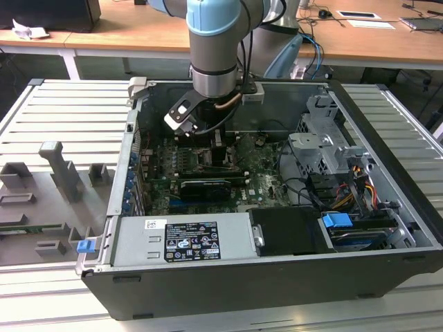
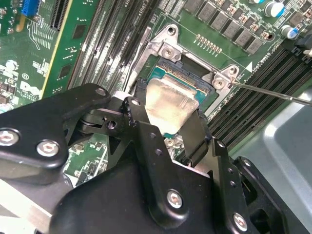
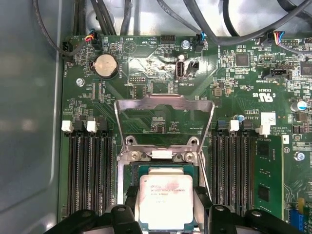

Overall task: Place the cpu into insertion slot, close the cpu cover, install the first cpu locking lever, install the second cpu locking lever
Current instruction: 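Place the cpu into insertion slot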

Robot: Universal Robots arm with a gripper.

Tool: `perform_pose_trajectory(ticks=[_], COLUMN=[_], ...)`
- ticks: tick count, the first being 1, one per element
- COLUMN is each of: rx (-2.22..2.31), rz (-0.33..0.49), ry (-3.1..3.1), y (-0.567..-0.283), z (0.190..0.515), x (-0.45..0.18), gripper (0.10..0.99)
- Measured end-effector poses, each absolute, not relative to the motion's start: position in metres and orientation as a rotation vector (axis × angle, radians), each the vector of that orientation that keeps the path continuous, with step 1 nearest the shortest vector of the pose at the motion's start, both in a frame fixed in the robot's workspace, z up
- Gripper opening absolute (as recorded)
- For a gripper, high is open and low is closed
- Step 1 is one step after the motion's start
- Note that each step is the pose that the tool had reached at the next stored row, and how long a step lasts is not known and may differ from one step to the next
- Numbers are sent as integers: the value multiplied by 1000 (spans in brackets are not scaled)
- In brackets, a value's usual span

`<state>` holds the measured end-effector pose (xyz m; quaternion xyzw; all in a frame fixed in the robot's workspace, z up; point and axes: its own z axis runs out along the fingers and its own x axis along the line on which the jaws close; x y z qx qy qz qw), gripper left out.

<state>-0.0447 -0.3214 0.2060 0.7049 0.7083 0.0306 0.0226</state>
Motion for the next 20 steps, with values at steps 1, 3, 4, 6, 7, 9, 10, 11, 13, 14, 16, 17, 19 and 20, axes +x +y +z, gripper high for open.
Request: perform_pose_trajectory(ticks=[1, 3, 4, 6, 7, 9, 10, 11, 13, 14, 16, 17, 19, 20], rx=[2186, 2193, 2194, 2193, 2193, 2194, 2195, 2196, 2196, 2196, 2196, 2196, 2196, 2196], rz=[94, 94, 94, 94, 94, 94, 94, 93, 93, 93, 94, 94, 94, 94], ry=[2191, 2183, 2183, 2183, 2183, 2182, 2181, 2181, 2180, 2180, 2180, 2180, 2180, 2180], y=[-321, -321, -321, -320, -320, -320, -320, -320, -320, -320, -320, -320, -320, -320], z=[206, 205, 205, 204, 203, 202, 202, 201, 200, 200, 200, 200, 200, 200], x=[-45, -45, -46, -47, -47, -47, -47, -47, -47, -47, -47, -47, -47, -47], gripper=[529, 529, 529, 529, 529, 529, 529, 529, 529, 529, 529, 529, 529, 529])
